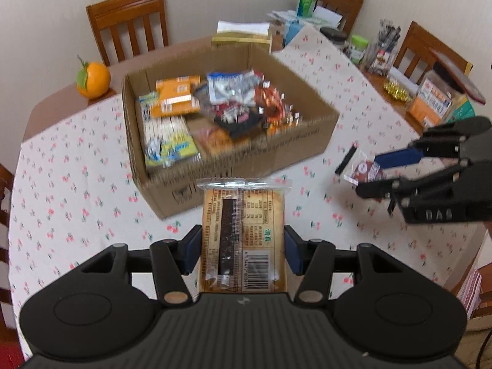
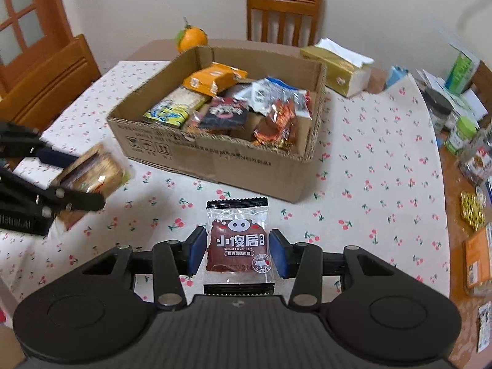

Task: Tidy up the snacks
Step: 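Lower the bread-slice packet into the box and open the left tool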

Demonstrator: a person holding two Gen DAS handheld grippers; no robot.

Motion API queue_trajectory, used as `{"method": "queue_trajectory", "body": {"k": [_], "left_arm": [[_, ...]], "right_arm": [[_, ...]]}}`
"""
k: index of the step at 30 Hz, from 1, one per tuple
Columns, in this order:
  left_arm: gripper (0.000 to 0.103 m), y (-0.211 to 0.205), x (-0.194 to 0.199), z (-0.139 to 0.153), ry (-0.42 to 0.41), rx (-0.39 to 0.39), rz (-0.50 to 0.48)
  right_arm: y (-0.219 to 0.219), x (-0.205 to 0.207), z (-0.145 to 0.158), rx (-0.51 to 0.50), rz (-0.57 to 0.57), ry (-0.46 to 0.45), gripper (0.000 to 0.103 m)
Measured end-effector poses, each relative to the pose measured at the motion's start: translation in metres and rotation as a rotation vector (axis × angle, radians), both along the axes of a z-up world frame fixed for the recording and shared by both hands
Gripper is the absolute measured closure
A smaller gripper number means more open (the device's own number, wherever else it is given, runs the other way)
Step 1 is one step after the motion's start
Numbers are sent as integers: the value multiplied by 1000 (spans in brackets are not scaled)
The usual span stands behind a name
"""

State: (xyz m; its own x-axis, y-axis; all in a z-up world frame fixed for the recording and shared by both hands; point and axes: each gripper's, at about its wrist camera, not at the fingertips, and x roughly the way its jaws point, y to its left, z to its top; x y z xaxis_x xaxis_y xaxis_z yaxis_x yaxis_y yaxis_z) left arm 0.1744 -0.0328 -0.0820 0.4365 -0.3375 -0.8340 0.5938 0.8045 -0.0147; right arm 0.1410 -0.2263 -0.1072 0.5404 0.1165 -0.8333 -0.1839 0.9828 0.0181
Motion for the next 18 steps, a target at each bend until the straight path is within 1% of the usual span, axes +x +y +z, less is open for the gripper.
{"method": "queue_trajectory", "body": {"k": [4, 9, 11, 18], "left_arm": [[49, -5, 12, 19, -42, -22, 3], [49, -10, 46, 34, -97, -35, 25], [49, -14, 62, 34, -113, -33, 36], [49, -21, 103, 22, -112, -28, 85]], "right_arm": [[1, 0, 10, -10, 36, -19, 53], [-1, 4, 14, -7, 47, -32, 53], [-3, 6, 15, 1, 43, -33, 53], [-6, 10, 17, 2, 33, -42, 53]]}}
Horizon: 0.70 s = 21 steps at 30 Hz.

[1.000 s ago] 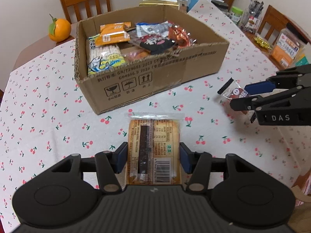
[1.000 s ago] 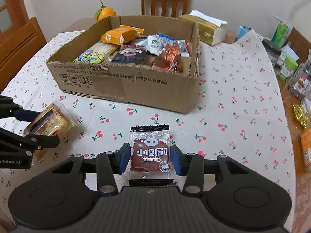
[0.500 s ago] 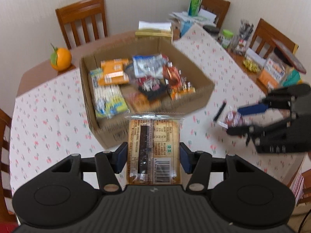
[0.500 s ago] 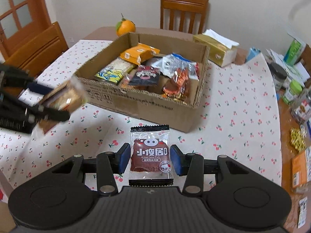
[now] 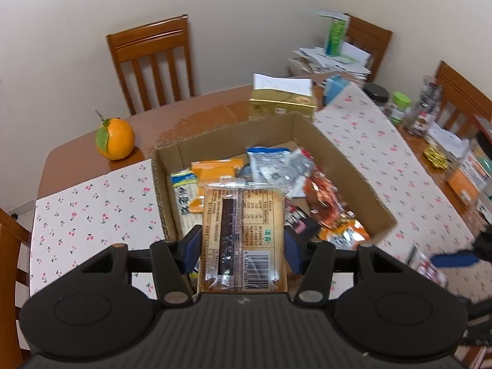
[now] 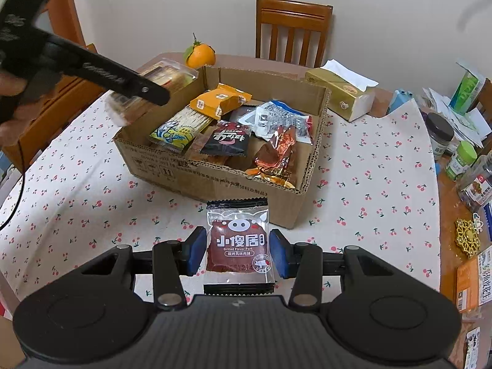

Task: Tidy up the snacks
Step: 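Lower the bread-slice packet into the box and open the left tool, then lower the brown jerky packet into the box and open the right tool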

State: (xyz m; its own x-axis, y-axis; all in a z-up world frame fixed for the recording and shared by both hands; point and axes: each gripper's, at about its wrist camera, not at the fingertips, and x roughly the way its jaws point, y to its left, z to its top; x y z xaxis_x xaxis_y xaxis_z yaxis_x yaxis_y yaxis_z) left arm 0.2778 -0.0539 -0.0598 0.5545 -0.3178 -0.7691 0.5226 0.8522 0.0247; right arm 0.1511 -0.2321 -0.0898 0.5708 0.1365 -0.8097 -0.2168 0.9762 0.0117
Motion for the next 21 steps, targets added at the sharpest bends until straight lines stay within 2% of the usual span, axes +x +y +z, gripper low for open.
{"method": "queue_trajectory", "body": {"k": [3, 4, 5, 7, 12, 21], "left_arm": [[49, -2, 9, -6, -2, 6, 14], [44, -1, 10, -8, -1, 4, 24], [26, -1, 11, -9, -4, -3, 25], [3, 1, 9, -11, -15, -20, 31], [3, 12, -5, -13, -29, -59, 67], [3, 25, -58, -7, -144, -65, 110]], "right_arm": [[-2, 2, 0, 0, -9, -1, 53], [-2, 3, 1, 1, -10, 0, 53], [-3, 3, 0, 1, -12, 0, 53], [-3, 5, 0, -4, -15, 1, 53], [-5, 9, 2, 5, -23, -1, 53], [-9, 24, 18, 2, -35, -41, 53]]}}
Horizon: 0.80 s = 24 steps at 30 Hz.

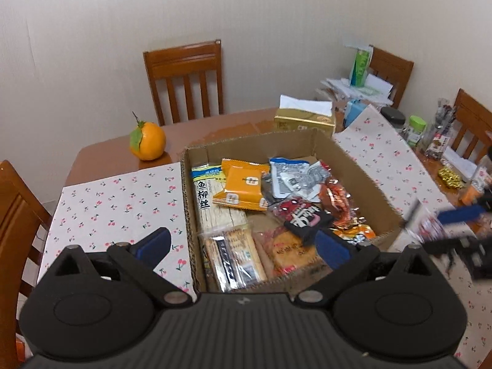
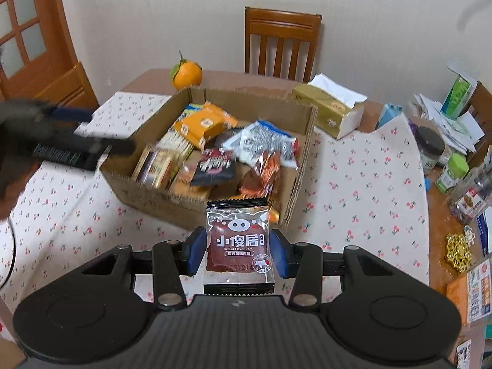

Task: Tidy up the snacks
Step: 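Lower the brown jerky packet into the box and open the right tool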

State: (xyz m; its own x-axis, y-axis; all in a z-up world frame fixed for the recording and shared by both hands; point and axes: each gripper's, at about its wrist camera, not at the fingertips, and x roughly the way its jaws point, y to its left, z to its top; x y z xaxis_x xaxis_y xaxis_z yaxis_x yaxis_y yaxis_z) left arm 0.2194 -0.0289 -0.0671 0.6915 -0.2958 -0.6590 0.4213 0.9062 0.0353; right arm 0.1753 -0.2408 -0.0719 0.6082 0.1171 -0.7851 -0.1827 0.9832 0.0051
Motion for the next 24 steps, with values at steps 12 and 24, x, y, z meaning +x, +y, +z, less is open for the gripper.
{"method": "queue_trajectory", "body": {"k": [12, 24], "left_arm": [[2, 13, -31, -10, -32, 7, 62], [2, 35, -35, -16, -51, 25, 130]], "right_arm": [[-3, 53, 19, 11, -33, -69, 53], [8, 99, -1, 7, -73, -25, 50]]}}
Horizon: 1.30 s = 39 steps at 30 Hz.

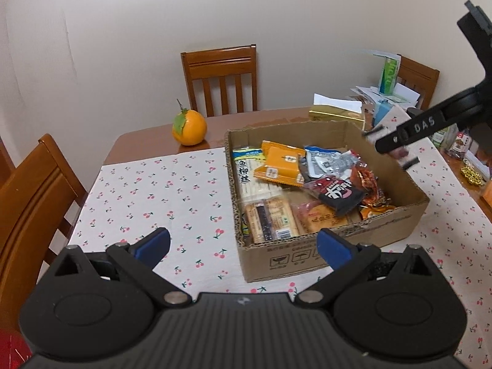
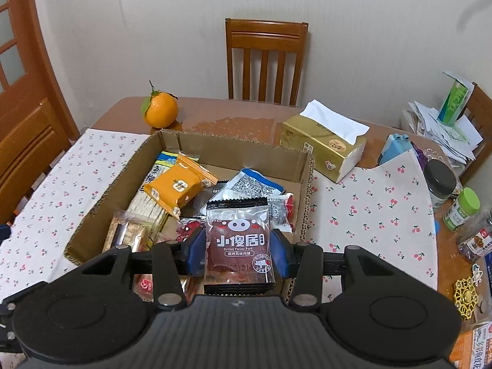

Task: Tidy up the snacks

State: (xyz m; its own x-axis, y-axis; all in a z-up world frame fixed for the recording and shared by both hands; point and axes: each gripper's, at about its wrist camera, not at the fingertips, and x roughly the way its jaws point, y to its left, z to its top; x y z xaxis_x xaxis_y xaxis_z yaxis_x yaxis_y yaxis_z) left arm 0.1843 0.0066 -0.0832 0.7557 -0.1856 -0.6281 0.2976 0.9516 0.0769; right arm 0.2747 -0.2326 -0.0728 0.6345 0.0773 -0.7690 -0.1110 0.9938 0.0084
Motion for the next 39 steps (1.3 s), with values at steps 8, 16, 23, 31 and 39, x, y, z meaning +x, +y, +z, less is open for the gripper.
{"method": "queue_trajectory", "body": {"k": [8, 16, 23, 31, 39], "left_arm": [[2, -1, 3, -1, -4, 22, 13], [2, -11, 1, 5, 21, 31, 26], [2, -16, -12, 23, 63, 16, 63], [2, -27, -32, 65, 103, 19, 78], [2, -31, -44, 96, 88, -20, 108]], "right_arm": [[11, -10, 0, -49, -31, 3, 2], [14, -34, 12, -96, -161, 55, 0], [16, -75, 12, -99, -242, 76, 0], [20, -117, 40, -86, -234, 36, 0], [21, -139, 74, -44, -213, -41, 0]]}}
